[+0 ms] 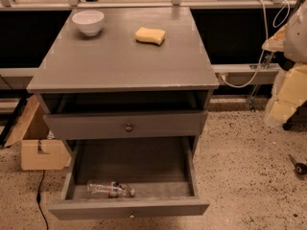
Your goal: Pick water bottle from middle drawer and place on counter
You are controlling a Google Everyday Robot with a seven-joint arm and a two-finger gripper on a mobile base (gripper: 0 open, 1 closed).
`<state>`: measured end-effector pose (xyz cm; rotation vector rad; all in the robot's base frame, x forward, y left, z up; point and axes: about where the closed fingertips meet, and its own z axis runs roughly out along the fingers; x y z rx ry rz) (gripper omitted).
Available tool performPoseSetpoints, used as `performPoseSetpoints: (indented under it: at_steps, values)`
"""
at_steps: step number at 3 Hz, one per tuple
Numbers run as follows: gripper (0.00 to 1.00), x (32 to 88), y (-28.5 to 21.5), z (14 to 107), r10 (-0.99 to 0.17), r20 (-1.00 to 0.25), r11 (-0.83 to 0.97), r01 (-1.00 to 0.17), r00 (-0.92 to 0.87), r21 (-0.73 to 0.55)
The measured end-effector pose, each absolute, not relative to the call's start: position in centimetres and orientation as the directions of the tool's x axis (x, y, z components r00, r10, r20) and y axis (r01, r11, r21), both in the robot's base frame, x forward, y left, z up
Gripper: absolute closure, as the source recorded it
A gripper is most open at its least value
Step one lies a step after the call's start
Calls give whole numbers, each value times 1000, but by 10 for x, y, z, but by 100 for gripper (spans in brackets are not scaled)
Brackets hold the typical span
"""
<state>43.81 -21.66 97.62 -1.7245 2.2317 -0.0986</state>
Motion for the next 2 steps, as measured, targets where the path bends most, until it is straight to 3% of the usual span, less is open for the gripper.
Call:
performPoseSetpoints:
  at_steps: [2]
  values:
    - [0,438,-205,950,-944,-241,279,-937,-227,-211]
